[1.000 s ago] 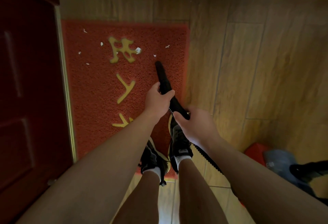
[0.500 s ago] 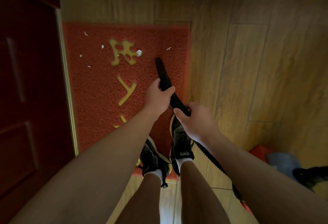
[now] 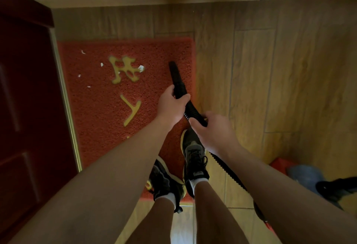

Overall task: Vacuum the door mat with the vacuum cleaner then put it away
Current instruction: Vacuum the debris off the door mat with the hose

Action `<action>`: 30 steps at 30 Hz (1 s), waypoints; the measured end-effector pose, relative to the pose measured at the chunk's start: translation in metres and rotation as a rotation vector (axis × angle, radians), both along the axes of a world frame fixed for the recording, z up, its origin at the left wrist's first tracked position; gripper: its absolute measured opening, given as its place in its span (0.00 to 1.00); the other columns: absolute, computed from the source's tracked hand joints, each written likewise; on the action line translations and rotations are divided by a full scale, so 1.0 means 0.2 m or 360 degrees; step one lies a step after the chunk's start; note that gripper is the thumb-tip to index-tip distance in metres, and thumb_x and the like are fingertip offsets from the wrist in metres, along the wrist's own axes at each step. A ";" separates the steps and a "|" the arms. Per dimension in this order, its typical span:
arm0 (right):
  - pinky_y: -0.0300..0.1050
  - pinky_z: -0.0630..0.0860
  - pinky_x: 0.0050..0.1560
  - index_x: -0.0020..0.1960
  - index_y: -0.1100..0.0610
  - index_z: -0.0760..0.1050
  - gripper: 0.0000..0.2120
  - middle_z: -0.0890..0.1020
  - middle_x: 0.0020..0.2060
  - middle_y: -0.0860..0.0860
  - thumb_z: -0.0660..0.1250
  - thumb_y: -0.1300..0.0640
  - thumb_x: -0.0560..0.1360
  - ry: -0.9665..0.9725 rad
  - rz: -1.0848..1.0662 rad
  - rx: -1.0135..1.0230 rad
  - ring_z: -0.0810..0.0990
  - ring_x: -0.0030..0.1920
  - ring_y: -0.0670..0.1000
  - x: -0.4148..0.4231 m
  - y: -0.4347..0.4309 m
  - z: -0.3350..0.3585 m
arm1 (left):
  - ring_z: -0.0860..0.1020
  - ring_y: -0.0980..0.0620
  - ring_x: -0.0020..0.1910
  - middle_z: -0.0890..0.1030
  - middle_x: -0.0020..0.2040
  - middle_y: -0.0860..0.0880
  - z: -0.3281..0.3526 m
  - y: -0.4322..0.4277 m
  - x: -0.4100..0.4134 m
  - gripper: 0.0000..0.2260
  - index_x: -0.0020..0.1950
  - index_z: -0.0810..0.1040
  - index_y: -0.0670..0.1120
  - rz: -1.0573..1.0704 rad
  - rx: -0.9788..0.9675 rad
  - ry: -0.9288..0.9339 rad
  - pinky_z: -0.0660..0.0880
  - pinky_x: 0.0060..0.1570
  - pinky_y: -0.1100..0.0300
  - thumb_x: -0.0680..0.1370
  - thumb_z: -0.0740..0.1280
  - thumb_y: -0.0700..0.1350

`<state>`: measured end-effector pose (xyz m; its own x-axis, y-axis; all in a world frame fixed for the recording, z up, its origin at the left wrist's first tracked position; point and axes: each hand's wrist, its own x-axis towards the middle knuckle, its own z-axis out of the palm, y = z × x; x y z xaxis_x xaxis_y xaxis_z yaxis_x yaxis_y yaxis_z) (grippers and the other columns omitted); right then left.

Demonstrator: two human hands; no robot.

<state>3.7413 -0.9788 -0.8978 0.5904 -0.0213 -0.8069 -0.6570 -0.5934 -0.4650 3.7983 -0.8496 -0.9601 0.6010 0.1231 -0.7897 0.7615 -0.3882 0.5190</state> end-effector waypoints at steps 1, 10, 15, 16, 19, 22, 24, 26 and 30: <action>0.43 0.65 0.25 0.50 0.59 0.77 0.17 0.81 0.34 0.56 0.63 0.44 0.80 -0.0002 0.0006 -0.0007 0.74 0.28 0.54 0.00 0.00 0.00 | 0.78 0.61 0.48 0.79 0.52 0.57 0.00 0.00 0.00 0.13 0.65 0.77 0.48 0.0003 -0.0004 0.0006 0.73 0.42 0.66 0.81 0.69 0.45; 0.45 0.67 0.27 0.48 0.56 0.78 0.16 0.81 0.34 0.54 0.63 0.43 0.80 -0.0043 0.0129 -0.0049 0.78 0.31 0.57 0.04 0.07 0.00 | 0.81 0.53 0.52 0.82 0.56 0.52 -0.03 0.11 0.01 0.14 0.65 0.78 0.47 0.0056 0.0045 0.0010 0.75 0.42 0.64 0.80 0.70 0.46; 0.43 0.66 0.26 0.48 0.56 0.78 0.16 0.79 0.32 0.52 0.64 0.43 0.79 -0.0025 0.0152 -0.0050 0.77 0.30 0.54 0.04 0.18 -0.01 | 0.81 0.52 0.53 0.82 0.56 0.52 -0.04 0.23 0.00 0.15 0.66 0.78 0.47 0.0077 0.0059 0.0032 0.76 0.46 0.61 0.80 0.70 0.47; 0.42 0.65 0.26 0.47 0.56 0.78 0.16 0.79 0.32 0.51 0.64 0.43 0.79 -0.0019 0.0167 -0.0051 0.76 0.30 0.52 0.04 0.20 -0.01 | 0.81 0.52 0.52 0.82 0.57 0.52 -0.04 0.26 -0.01 0.15 0.66 0.78 0.47 0.0075 0.0066 0.0029 0.75 0.44 0.63 0.80 0.70 0.47; 0.44 0.67 0.25 0.46 0.55 0.78 0.16 0.80 0.32 0.51 0.65 0.42 0.79 -0.0035 0.0196 -0.0050 0.78 0.30 0.53 0.04 0.25 -0.01 | 0.80 0.52 0.54 0.81 0.59 0.51 -0.04 0.32 -0.02 0.17 0.68 0.77 0.46 0.0080 0.0071 0.0031 0.74 0.45 0.64 0.80 0.70 0.47; 0.47 0.71 0.26 0.45 0.55 0.78 0.16 0.80 0.32 0.52 0.65 0.43 0.79 -0.0025 0.0205 -0.0031 0.80 0.32 0.56 0.03 0.30 -0.01 | 0.79 0.52 0.56 0.80 0.60 0.51 -0.04 0.37 -0.04 0.18 0.70 0.76 0.46 0.0090 0.0053 0.0039 0.74 0.52 0.59 0.80 0.70 0.47; 0.48 0.73 0.27 0.44 0.55 0.77 0.16 0.80 0.32 0.52 0.65 0.43 0.79 -0.0021 0.0223 -0.0040 0.81 0.32 0.56 0.04 0.32 -0.01 | 0.78 0.52 0.57 0.80 0.60 0.51 -0.04 0.39 -0.04 0.18 0.70 0.76 0.45 0.0087 0.0051 0.0030 0.73 0.53 0.60 0.80 0.70 0.47; 0.49 0.73 0.27 0.43 0.56 0.77 0.16 0.80 0.32 0.52 0.65 0.43 0.79 -0.0030 0.0244 -0.0059 0.80 0.32 0.56 0.04 0.34 -0.01 | 0.79 0.52 0.57 0.81 0.61 0.50 -0.04 0.41 -0.04 0.18 0.69 0.76 0.45 0.0082 0.0039 0.0014 0.73 0.53 0.59 0.80 0.70 0.47; 0.47 0.70 0.27 0.42 0.56 0.77 0.16 0.79 0.31 0.52 0.65 0.43 0.78 -0.0042 0.0254 -0.0085 0.79 0.31 0.55 0.04 0.37 -0.02 | 0.79 0.51 0.57 0.81 0.59 0.51 -0.04 0.44 -0.05 0.16 0.67 0.77 0.46 0.0098 0.0018 0.0016 0.75 0.54 0.57 0.80 0.70 0.47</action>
